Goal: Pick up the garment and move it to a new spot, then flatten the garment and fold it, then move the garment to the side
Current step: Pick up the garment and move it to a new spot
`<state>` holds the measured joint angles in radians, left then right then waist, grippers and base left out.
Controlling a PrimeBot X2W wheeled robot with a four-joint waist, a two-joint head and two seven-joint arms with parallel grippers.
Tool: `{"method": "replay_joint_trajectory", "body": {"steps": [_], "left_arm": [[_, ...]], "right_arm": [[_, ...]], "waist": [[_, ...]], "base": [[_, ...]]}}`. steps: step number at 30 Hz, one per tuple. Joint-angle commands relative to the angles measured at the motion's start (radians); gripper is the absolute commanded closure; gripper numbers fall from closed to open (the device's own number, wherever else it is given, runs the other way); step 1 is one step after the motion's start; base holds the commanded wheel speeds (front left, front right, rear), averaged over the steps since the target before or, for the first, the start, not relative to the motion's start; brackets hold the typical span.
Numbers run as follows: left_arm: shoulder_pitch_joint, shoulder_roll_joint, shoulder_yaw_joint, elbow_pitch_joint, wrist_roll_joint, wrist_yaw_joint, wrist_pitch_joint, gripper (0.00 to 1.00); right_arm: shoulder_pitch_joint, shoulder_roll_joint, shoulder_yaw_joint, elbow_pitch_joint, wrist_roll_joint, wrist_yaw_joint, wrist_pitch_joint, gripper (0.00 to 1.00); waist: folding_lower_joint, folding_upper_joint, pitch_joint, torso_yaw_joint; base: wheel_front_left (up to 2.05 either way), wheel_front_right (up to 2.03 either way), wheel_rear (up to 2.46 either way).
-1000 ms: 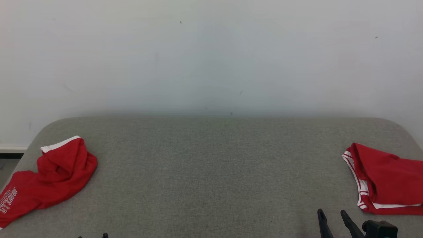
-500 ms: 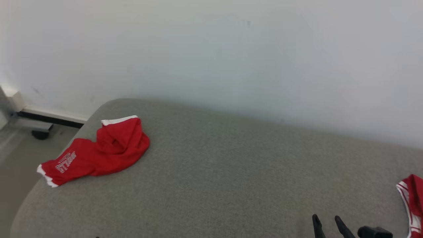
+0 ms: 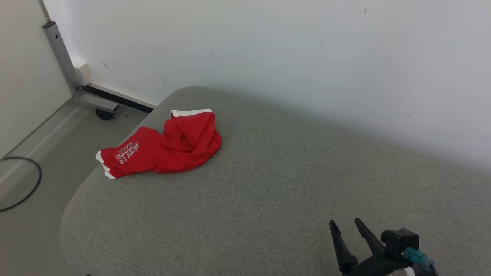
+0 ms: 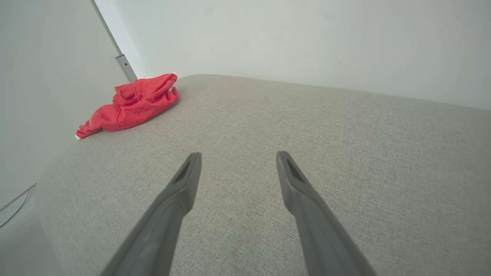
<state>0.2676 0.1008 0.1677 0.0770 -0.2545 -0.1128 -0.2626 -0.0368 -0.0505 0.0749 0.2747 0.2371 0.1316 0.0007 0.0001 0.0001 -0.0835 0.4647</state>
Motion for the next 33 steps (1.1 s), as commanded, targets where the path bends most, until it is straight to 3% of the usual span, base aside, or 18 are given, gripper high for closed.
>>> {"method": "replay_joint_trajectory", "body": {"steps": [1, 11, 23, 33], "left_arm": [[0.013, -0.005, 0.007, -0.011, 0.005, 0.006, -0.004, 0.0], [0.031, -0.03, 0.032, -0.04, 0.023, 0.0, -0.004, 0.0], [-0.02, -0.028, 0.002, -0.016, 0.025, -0.01, -0.003, 0.0], [-0.307, 0.013, -0.075, 0.116, -0.009, -0.009, 0.181, 0.0]], "right_arm": [[-0.014, 0.0, 0.007, 0.006, -0.001, -0.002, -0.001, 0.0], [-0.063, 0.0, 0.044, 0.067, 0.008, -0.002, -0.027, 0.0], [-0.021, -0.009, 0.011, 0.065, -0.002, -0.002, -0.03, 0.0], [0.059, -0.013, -0.03, -0.01, -0.035, -0.002, 0.012, 0.0]], "waist": [[-0.0001, -0.0001, 0.027, 0.026], [-0.0001, -0.0001, 0.035, 0.031], [-0.0001, -0.0001, 0.027, 0.023], [-0.0001, -0.0001, 0.05, 0.028]], "base": [[0.0, 0.0, 0.0], [0.0, 0.0, 0.0], [0.0, 0.0, 0.0], [0.0, 0.0, 0.0]]}}
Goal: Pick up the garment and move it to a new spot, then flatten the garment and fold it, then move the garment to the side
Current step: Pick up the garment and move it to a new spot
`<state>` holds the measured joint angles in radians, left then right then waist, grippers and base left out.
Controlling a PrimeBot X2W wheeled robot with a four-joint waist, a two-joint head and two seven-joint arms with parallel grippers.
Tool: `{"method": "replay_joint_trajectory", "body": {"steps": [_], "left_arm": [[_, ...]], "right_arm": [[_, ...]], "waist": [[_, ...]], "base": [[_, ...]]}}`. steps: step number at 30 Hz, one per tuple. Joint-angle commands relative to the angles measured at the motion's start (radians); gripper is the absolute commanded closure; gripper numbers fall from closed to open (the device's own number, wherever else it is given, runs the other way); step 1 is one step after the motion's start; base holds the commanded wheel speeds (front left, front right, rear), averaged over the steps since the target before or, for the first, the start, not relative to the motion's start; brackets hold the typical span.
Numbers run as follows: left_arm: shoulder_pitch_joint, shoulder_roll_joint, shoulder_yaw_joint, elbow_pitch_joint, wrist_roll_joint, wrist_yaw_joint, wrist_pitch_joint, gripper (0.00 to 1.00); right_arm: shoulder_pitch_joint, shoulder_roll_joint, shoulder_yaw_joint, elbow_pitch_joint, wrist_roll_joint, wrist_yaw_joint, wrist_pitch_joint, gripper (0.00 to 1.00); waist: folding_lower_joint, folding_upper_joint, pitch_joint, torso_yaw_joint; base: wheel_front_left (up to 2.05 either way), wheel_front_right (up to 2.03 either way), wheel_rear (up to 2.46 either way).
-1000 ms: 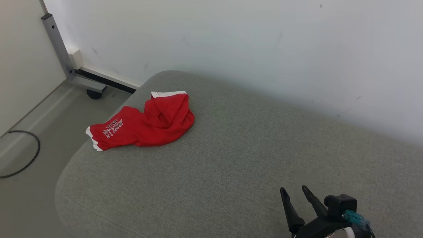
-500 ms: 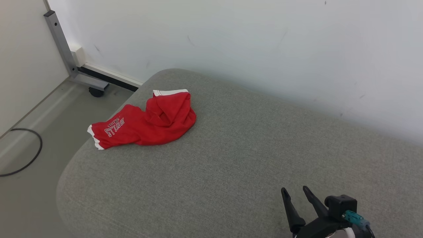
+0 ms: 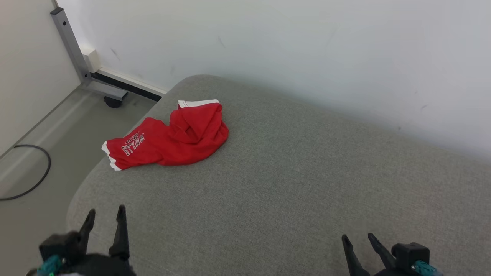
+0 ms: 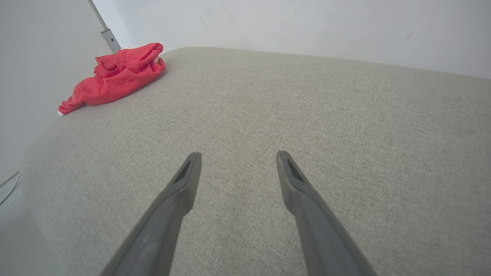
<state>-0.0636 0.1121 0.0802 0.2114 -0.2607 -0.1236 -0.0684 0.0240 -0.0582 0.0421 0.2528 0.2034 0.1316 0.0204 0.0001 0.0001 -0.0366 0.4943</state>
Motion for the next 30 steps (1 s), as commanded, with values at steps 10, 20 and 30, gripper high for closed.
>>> {"method": "replay_joint_trajectory", "body": {"steps": [10, 20, 30], "left_arm": [[-0.355, 0.068, -0.014, 0.267, -0.136, -0.006, 0.072, 0.0], [-0.624, 0.122, -0.026, 0.53, -0.173, 0.021, 0.153, 0.0], [-0.795, 0.131, -0.016, 0.728, -0.164, 0.12, 0.131, 0.0]], "right_arm": [[0.031, -0.082, 0.041, -0.265, -0.066, -0.002, 0.159, 0.0], [0.067, -0.174, -0.007, -0.535, -0.083, -0.002, 0.28, 0.0], [0.109, -0.172, -0.02, -0.645, -0.085, -0.002, 0.298, 0.0]], "waist": [[-0.0001, -0.0001, 0.217, -0.171], [-0.0001, -0.0001, 0.432, -0.299], [-0.0001, -0.0001, 0.537, -0.336]], "base": [[0.0, 0.0, 0.0], [0.0, 0.0, 0.0], [0.0, 0.0, 0.0]]}}
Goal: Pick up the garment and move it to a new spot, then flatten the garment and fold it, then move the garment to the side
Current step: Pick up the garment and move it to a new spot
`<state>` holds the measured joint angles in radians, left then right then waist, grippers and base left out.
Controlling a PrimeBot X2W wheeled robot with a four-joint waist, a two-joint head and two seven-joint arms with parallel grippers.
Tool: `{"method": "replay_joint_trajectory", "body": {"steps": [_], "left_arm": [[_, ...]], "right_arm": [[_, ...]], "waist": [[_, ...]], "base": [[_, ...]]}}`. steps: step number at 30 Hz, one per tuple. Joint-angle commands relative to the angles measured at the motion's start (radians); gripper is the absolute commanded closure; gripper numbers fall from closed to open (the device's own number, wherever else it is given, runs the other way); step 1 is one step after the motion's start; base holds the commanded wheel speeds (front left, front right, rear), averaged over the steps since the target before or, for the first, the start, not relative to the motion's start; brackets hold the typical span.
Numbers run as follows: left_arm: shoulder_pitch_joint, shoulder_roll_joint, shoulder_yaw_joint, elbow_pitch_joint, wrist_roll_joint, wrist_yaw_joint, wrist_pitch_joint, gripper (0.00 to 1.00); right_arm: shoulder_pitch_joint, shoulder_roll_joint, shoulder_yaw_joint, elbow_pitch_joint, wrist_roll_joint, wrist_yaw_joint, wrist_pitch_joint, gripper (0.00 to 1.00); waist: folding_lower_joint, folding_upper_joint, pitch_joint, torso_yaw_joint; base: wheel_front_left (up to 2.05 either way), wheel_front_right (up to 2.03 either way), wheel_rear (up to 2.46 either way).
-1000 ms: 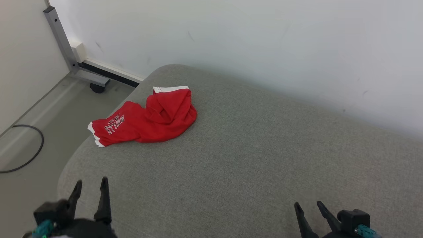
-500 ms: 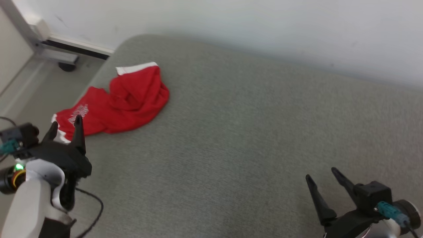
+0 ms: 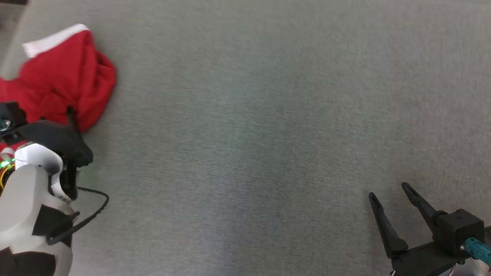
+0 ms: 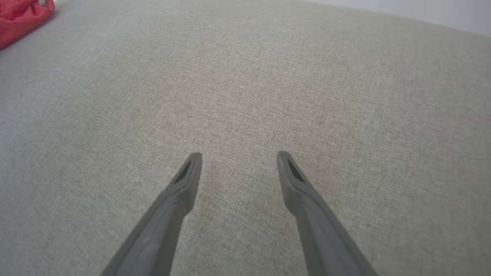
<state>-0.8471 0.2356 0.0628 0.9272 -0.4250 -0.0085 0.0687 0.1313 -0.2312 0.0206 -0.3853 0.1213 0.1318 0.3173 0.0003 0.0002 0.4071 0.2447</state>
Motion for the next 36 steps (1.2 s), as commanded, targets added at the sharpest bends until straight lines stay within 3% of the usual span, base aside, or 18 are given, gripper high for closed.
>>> {"method": "replay_joint_trajectory", "body": {"steps": [1, 5, 6, 7, 8, 15, 19, 24, 30, 36], "left_arm": [[-0.021, 0.006, 0.007, 0.028, -0.006, 0.01, -0.011, 0.0], [-0.047, 0.006, 0.013, 0.102, -0.015, 0.033, -0.005, 0.0], [-0.049, 0.005, 0.012, 0.116, -0.016, 0.033, -0.005, 0.19], [-0.05, 0.003, 0.007, 0.129, -0.014, 0.028, -0.005, 0.53], [-0.051, 0.002, -0.001, 0.14, -0.009, 0.019, -0.004, 1.0], [-0.069, 0.042, -0.028, 0.152, 0.014, -0.02, -0.043, 1.0], [-0.089, 0.097, -0.049, 0.134, 0.038, -0.043, -0.088, 1.0], [-0.109, 0.129, -0.092, 0.083, 0.047, -0.091, -0.06, 1.0], [-0.106, 0.123, -0.171, -0.042, 0.032, -0.121, 0.003, 1.0], [-0.071, 0.087, -0.26, -0.27, -0.05, -0.122, 0.069, 1.0]], "right_arm": [[0.0, 0.001, 0.003, -0.01, -0.004, -0.002, 0.001, 0.0], [-0.005, 0.005, 0.007, -0.008, -0.002, -0.002, -0.005, 0.0], [-0.006, 0.007, 0.009, -0.005, -0.001, -0.002, -0.006, 0.0], [-0.009, 0.009, 0.009, -0.002, 0.0, -0.002, -0.01, 0.0], [-0.012, 0.011, 0.011, 0.003, 0.0, -0.002, -0.011, 0.0], [-0.033, 0.023, 0.045, 0.055, 0.012, -0.002, -0.035, 0.0], [-0.055, 0.043, 0.073, 0.131, 0.028, -0.002, -0.07, 0.0], [-0.076, 0.085, 0.102, 0.223, 0.048, -0.002, -0.122, 0.0], [-0.068, 0.135, 0.121, 0.336, 0.066, -0.002, -0.185, 0.0], [-0.051, 0.161, 0.084, 0.381, 0.067, -0.002, -0.222, 0.0]], "waist": [[-0.0003, -0.0002, 0.096, -0.091], [-0.0003, -0.0002, 0.094, -0.102], [-0.0003, -0.0002, 0.089, -0.105], [-0.0003, -0.0002, 0.085, -0.107], [-0.0003, -0.0002, 0.078, -0.108], [-0.0003, -0.0002, 0.011, -0.105], [-0.0003, -0.0002, -0.097, -0.094], [-0.0003, -0.0002, -0.231, -0.097], [-0.0003, -0.0002, -0.401, -0.136], [-0.0003, -0.0002, -0.482, -0.205]], "base": [[0.0, 0.0, 0.0], [0.0, 0.0, 0.0], [0.0, 0.0, 0.0], [0.0, 0.0, 0.0], [0.0, 0.0, 0.0], [0.0, 0.0, 0.0], [0.0, 0.0, 0.0], [0.0, 0.0, 0.0], [0.0, 0.0, 0.0], [0.0, 0.0, 0.0]]}}
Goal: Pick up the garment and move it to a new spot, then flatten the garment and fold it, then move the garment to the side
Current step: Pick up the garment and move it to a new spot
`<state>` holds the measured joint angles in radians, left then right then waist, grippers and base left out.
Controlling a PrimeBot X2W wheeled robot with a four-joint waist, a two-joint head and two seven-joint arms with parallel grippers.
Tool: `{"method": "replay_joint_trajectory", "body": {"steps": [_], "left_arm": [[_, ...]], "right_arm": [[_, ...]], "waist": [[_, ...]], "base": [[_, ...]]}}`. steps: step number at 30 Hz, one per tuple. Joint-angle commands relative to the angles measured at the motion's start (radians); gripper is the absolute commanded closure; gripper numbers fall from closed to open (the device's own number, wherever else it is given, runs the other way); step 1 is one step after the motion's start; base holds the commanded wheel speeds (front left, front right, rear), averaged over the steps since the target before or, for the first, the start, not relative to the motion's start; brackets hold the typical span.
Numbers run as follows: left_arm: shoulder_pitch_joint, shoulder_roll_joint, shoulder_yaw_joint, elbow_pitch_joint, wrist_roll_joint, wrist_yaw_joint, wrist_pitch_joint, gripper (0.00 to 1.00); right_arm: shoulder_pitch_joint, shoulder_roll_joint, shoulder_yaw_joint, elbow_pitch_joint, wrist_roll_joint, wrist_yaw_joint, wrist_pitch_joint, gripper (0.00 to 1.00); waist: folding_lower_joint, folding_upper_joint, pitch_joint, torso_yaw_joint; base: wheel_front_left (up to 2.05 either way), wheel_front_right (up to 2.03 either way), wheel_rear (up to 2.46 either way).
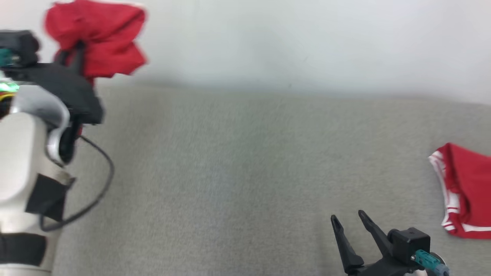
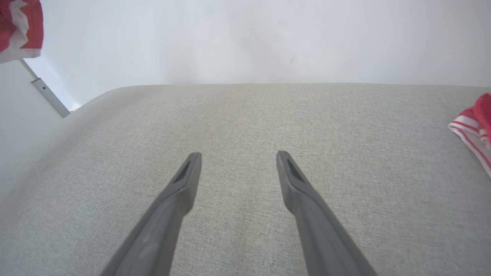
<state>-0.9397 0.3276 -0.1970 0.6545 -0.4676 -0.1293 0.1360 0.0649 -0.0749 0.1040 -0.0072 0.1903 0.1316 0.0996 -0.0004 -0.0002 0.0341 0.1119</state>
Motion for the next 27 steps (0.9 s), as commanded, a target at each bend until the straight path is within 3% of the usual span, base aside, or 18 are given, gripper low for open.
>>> {"method": "replay_joint_trajectory", "body": {"steps": [1, 6, 12, 21, 27], "left_arm": [[0.031, -0.005, -0.014, -0.037, -0.019, -0.001, 0.012, 1.0], [0.095, -0.043, -0.061, -0.244, -0.061, 0.004, 0.023, 1.0], [0.246, -0.117, -0.108, -0.424, -0.05, 0.061, -0.021, 1.0], [0.407, -0.186, -0.152, -0.451, -0.074, 0.085, -0.07, 1.0], [0.492, -0.217, -0.192, -0.345, -0.056, 0.108, -0.124, 1.0]], "right_arm": [[0.018, 0.008, 0.001, 0.009, -0.005, -0.002, -0.007, 0.0], [0.013, 0.013, -0.011, 0.011, -0.016, -0.002, -0.012, 0.0], [-0.007, 0.015, -0.029, -0.007, -0.029, -0.002, -0.005, 0.0], [-0.019, 0.003, -0.039, -0.024, -0.037, -0.002, 0.003, 0.0], [-0.029, 0.004, -0.033, -0.03, -0.03, -0.002, 0.001, 0.0]], "waist": [[0.0004, 0.0002, -0.118, -0.088], [0.0004, 0.0002, -0.128, -0.171], [0.0004, 0.0002, -0.093, -0.308], [0.0004, 0.0002, -0.028, -0.435], [0.0004, 0.0002, 0.02, -0.478]], "base": [[0.0, 0.0, 0.0], [0.0, 0.0, 0.0], [0.0, 0.0, 0.0], [0.0, 0.0, 0.0], [0.0, 0.0, 0.0]]}}
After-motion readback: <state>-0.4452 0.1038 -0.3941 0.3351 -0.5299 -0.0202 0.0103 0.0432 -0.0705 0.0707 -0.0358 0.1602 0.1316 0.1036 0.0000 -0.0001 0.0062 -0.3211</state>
